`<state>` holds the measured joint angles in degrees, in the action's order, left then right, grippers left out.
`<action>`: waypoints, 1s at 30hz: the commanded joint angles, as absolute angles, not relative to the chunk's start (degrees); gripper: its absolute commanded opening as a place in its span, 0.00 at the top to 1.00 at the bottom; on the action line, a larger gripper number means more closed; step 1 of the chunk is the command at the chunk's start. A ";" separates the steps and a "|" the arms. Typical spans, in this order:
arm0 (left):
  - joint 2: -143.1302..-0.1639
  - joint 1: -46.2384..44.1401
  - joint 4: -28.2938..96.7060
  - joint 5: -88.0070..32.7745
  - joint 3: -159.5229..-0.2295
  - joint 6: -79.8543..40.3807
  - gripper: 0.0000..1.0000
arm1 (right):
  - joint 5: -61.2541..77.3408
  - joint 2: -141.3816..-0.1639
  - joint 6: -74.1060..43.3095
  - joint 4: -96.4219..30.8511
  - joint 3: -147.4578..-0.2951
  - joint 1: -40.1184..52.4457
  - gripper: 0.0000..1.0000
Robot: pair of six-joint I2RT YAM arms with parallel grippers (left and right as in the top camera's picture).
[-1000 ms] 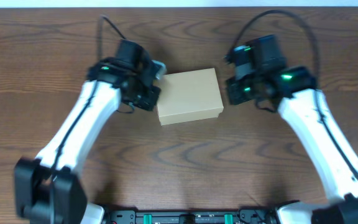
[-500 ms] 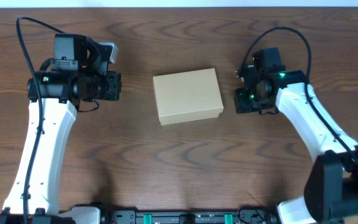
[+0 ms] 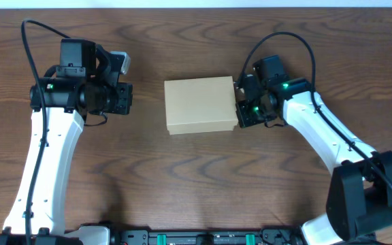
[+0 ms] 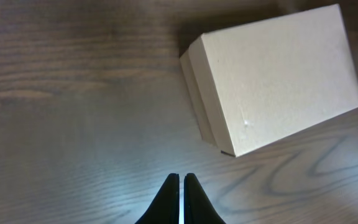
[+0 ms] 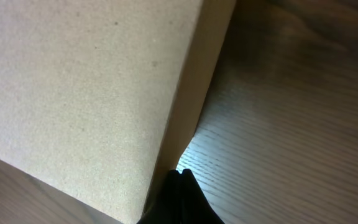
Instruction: Pack container
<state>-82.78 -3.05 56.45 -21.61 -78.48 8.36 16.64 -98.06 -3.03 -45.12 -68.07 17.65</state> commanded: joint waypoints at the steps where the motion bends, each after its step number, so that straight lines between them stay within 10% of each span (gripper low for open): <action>1: -82.98 -2.90 57.58 -20.34 -78.89 11.60 0.94 | 17.34 -98.56 -4.69 -44.95 -67.92 18.70 0.99; 12: -78.89 -2.79 62.15 -22.90 -78.89 12.84 0.94 | 8.82 -89.23 -7.86 -52.01 -68.27 18.79 0.98; 30: -40.16 -2.92 68.42 -35.79 -61.10 15.86 0.94 | 8.95 -36.29 -23.44 -58.26 -45.32 26.00 0.98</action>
